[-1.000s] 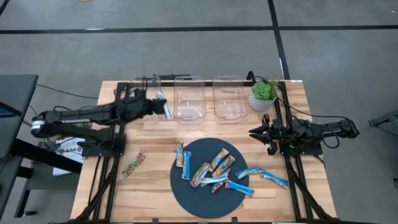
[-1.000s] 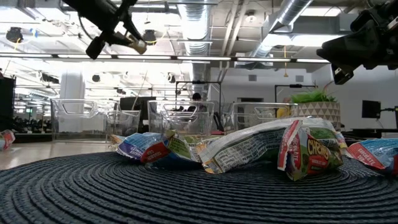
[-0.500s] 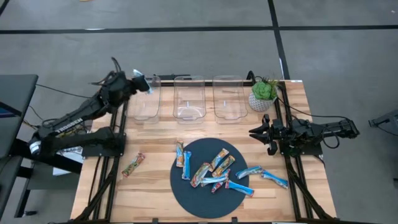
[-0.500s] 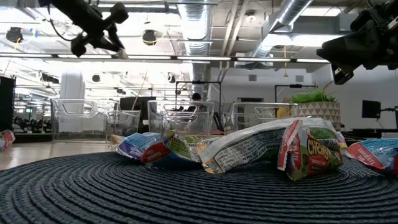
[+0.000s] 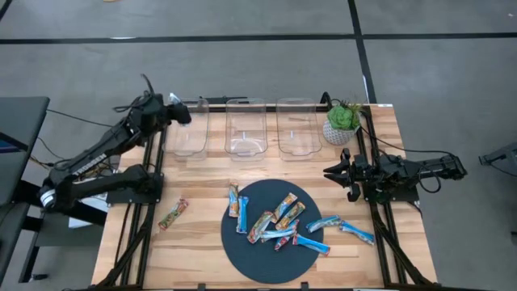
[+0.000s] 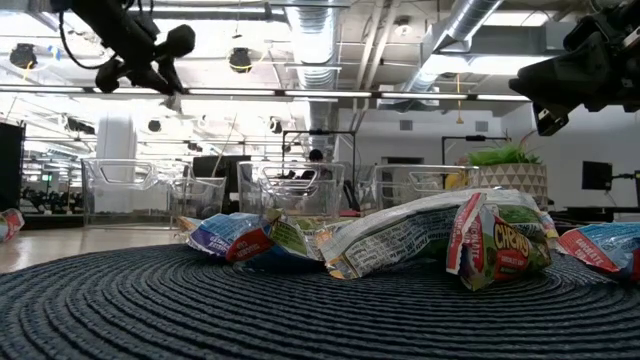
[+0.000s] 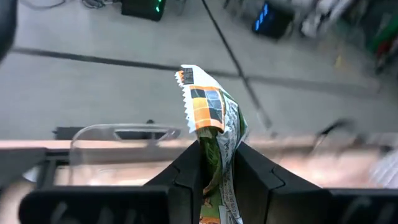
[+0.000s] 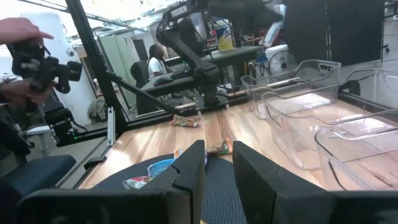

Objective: Pick and place Granola Bars by type
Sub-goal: Put the yellow granola bar into the left transparent bin

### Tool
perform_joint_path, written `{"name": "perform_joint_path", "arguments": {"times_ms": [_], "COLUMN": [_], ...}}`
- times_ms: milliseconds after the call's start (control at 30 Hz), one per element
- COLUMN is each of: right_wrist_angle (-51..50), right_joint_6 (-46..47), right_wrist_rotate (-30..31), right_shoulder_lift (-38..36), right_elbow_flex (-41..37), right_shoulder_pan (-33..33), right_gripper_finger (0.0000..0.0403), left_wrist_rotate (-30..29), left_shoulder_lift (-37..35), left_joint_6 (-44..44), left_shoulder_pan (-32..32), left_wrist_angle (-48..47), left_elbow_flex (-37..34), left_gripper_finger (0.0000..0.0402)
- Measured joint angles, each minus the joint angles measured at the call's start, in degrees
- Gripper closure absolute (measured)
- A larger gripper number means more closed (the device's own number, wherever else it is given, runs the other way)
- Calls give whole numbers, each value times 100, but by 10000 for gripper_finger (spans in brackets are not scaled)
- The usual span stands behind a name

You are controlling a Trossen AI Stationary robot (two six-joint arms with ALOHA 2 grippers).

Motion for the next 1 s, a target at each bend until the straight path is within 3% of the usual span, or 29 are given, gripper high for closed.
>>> {"name": "perform_joint_path", "arguments": {"times_ms": [600,1000], "right_wrist_angle": [1,1], "right_joint_6": [-1,0], "right_wrist_rotate": [-1,1], "right_shoulder_lift": [0,1], "right_elbow_flex": [0,0], "right_shoulder_pan": [-1,-1], "right_gripper_finger": [326,326], "left_wrist_rotate": [505,529], "left_shoulder_lift": [1512,1959], "left_joint_6": [4614,7509], "left_shoulder_pan": [-2,-94], "left_wrist_angle": [-1286,-1646], "left_elbow_flex": [0,0], "left_gripper_finger": [338,338]}}
